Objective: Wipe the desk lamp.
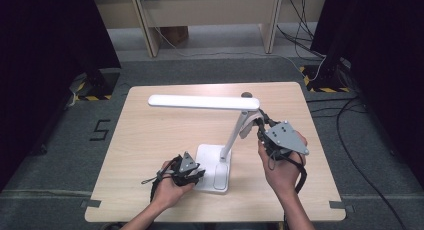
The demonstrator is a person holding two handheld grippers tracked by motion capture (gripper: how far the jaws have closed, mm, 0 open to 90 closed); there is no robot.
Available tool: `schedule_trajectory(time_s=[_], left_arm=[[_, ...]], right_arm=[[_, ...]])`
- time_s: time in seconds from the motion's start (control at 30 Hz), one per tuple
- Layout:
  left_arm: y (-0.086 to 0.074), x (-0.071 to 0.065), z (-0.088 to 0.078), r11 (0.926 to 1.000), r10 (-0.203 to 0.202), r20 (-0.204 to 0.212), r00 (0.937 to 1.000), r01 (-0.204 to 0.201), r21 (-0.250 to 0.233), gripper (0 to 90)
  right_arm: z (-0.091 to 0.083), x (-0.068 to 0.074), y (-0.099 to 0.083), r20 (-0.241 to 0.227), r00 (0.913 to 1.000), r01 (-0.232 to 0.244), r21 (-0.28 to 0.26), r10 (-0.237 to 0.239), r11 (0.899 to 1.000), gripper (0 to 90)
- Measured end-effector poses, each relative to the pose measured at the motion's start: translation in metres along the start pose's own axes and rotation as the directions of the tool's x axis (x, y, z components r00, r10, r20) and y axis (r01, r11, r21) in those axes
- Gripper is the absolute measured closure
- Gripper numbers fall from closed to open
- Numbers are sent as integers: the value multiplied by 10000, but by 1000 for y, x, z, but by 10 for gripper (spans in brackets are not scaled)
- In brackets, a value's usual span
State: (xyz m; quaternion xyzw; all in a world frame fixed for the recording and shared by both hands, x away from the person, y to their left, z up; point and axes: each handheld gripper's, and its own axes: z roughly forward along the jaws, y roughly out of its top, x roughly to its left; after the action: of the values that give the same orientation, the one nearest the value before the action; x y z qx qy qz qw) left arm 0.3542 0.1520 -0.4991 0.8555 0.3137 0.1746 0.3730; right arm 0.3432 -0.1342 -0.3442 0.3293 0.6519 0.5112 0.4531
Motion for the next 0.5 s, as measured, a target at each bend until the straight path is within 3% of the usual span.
schedule_trajectory(time_s=[0.5], left_arm=[[-1, -1, 1, 9999, -38, -3, 10000, 38, -102, 656]], right_arm=[[2, 5, -8, -65, 10000, -34, 215, 36, 9998, 837]])
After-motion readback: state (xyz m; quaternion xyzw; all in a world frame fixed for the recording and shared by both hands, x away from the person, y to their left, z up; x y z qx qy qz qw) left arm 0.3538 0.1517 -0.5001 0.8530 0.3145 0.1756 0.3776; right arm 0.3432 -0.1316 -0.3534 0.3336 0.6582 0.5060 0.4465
